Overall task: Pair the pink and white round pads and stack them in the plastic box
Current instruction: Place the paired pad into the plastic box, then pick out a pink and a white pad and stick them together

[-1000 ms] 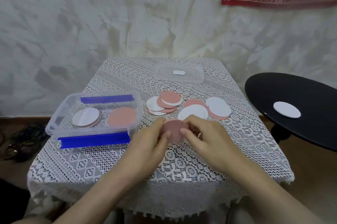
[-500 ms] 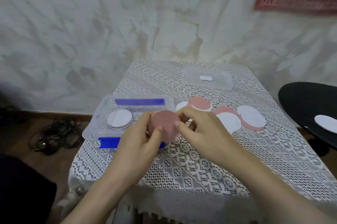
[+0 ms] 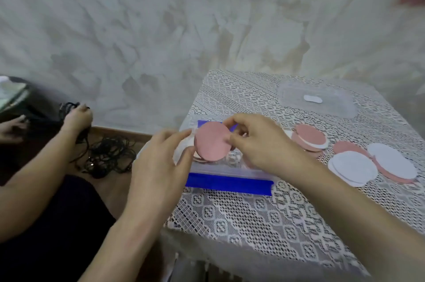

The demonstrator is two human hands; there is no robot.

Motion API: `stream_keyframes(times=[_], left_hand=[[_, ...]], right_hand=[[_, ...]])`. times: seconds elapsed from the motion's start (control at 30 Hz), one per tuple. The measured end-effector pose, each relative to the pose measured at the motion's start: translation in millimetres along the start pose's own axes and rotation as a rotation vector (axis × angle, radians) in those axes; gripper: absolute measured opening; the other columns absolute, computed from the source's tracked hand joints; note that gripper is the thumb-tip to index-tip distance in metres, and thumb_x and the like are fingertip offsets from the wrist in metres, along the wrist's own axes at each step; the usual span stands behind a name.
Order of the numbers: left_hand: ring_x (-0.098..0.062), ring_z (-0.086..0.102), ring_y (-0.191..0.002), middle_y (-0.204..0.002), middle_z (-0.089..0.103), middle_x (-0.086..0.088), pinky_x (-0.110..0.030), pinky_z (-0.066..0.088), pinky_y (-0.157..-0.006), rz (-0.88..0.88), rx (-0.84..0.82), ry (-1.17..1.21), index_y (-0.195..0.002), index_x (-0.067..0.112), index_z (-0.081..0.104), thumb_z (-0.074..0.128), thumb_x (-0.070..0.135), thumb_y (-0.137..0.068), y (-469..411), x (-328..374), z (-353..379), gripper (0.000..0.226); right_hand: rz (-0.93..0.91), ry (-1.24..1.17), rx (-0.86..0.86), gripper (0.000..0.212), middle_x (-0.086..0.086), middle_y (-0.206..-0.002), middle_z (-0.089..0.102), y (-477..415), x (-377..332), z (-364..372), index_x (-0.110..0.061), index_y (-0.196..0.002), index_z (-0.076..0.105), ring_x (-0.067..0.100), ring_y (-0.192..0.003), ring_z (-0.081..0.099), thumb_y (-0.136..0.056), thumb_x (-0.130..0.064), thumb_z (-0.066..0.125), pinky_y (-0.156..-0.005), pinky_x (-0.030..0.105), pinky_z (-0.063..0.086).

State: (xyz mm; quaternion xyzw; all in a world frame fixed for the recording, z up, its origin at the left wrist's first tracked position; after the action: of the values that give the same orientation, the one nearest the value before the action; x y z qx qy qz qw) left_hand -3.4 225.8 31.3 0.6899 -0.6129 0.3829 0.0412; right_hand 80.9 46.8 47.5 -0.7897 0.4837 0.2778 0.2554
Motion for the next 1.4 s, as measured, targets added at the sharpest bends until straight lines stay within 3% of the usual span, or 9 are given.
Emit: stream_keyframes(times=[0.1, 0.2, 0.37, 0.47, 0.67, 0.83, 0.97, 1.13, 1.4], left_hand=[[-0.015, 0.06, -0.101, -0.133, 0.055, 0.016, -0.036, 0.047, -0.088, -0.062, -0.065, 0.022, -0.137, 0.028, 0.059, 0.059, 0.041, -0.095, -1.8, -10.7, 3.0, 0.044], [-0.009, 0.055, -0.122, -0.144, 0.049, 0.019, -0.028, 0.041, -0.095, -0.098, -0.116, 0.037, -0.144, 0.028, 0.053, 0.054, 0.045, -0.096, -2.7, -16.8, 6.1, 0.05], [-0.013, 0.063, -0.107, -0.141, 0.049, 0.024, -0.034, 0.046, -0.09, -0.092, -0.108, 0.036, -0.143, 0.035, 0.052, 0.05, 0.052, -0.095, -1.9, -19.6, 5.7, 0.051], [-0.013, 0.064, -0.107, -0.14, 0.049, 0.024, -0.036, 0.049, -0.09, -0.089, -0.098, 0.046, -0.143, 0.036, 0.052, 0.046, 0.056, -0.093, -0.6, -19.9, 6.3, 0.054], [-0.012, 0.061, -0.112, -0.141, 0.05, 0.022, -0.037, 0.049, -0.093, -0.091, -0.08, 0.062, -0.144, 0.036, 0.051, 0.046, 0.053, -0.094, 0.9, -21.9, 8.4, 0.053], [-0.015, 0.063, -0.109, -0.141, 0.051, 0.022, -0.038, 0.048, -0.095, -0.09, -0.071, 0.07, -0.143, 0.035, 0.053, 0.049, 0.047, -0.095, 1.6, -22.9, 8.3, 0.049], [-0.014, 0.064, -0.105, -0.14, 0.052, 0.022, -0.036, 0.048, -0.091, -0.078, -0.063, 0.026, -0.141, 0.034, 0.055, 0.046, 0.048, -0.091, -0.7, -21.3, 7.5, 0.052], [-0.014, 0.065, -0.1, -0.138, 0.053, 0.022, -0.034, 0.046, -0.088, -0.077, -0.062, -0.011, -0.138, 0.033, 0.057, 0.046, 0.046, -0.091, -1.3, -18.9, 5.7, 0.05], [-0.022, 0.055, -0.112, -0.128, 0.06, 0.008, -0.04, 0.051, -0.087, 0.061, -0.168, -0.394, -0.134, 0.031, 0.057, 0.05, 0.05, -0.092, -19.9, -3.8, -1.9, 0.047]], right_hand=[[0.018, 0.065, -0.047, 0.015, -0.006, -0.077, 0.069, -15.7, -2.9, 11.9, -0.031, -0.11, 0.061, 0.009, -0.065, 0.059, -0.097, -0.026, 0.065, -0.062, 0.031, 0.041], [0.006, 0.205, -0.082, 0.015, -0.003, -0.083, 0.068, -27.2, -5.0, 23.4, -0.034, -0.107, 0.056, 0.02, -0.075, 0.061, -0.097, -0.026, 0.062, -0.069, 0.036, 0.049], [-0.068, 0.514, -0.116, 0.01, -0.006, -0.087, 0.069, -35.7, -6.4, 35.7, -0.029, -0.095, 0.067, 0.026, -0.091, 0.064, -0.092, -0.022, 0.061, -0.079, 0.039, 0.054], [-0.047, 0.523, -0.16, 0.009, -0.003, -0.095, 0.071, -36.9, -2.1, 35.0, -0.032, -0.095, 0.069, 0.024, -0.094, 0.063, -0.089, -0.039, 0.066, -0.08, 0.037, 0.053], [-0.028, 0.463, -0.311, 0.036, -0.015, -0.086, 0.057, -32.8, 2.5, 36.0, -0.034, -0.099, 0.056, 0.016, -0.087, 0.058, -0.076, -0.054, 0.075, -0.072, 0.036, 0.049], [-0.077, 0.549, -0.299, 0.035, -0.005, -0.092, 0.064, -36.7, 1.1, 41.6, -0.027, -0.11, 0.054, 0.024, -0.087, 0.059, -0.086, -0.05, 0.066, -0.073, 0.038, 0.05], [-0.17, 0.658, -0.211, 0.029, 0.004, -0.094, 0.068, -42.9, -0.3, 48.3, -0.021, -0.116, 0.057, 0.032, -0.092, 0.061, -0.09, -0.032, 0.062, -0.077, 0.042, 0.054], [-0.155, 0.636, -0.224, 0.031, 0.003, -0.099, 0.069, -42.8, 2.8, 47.7, -0.024, -0.118, 0.058, 0.032, -0.094, 0.06, -0.089, -0.035, 0.063, -0.079, 0.043, 0.054], [-0.197, 0.69, -0.249, 0.037, 0.004, -0.108, 0.07, -34.8, -10.8, 39.0, -0.021, -0.122, 0.059, 0.03, -0.103, 0.062, -0.097, -0.048, 0.052, -0.084, 0.041, 0.053]])
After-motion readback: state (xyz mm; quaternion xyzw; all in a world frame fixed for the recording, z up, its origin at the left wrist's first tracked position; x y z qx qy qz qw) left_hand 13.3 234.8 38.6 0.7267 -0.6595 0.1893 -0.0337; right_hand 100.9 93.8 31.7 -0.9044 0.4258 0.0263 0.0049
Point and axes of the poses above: each hand's wrist, its own y-axis away from the middle knuckle, its own z-axis out of the palm, x = y × z, the point moved 4 cm from there along -y, towards the middle knuckle
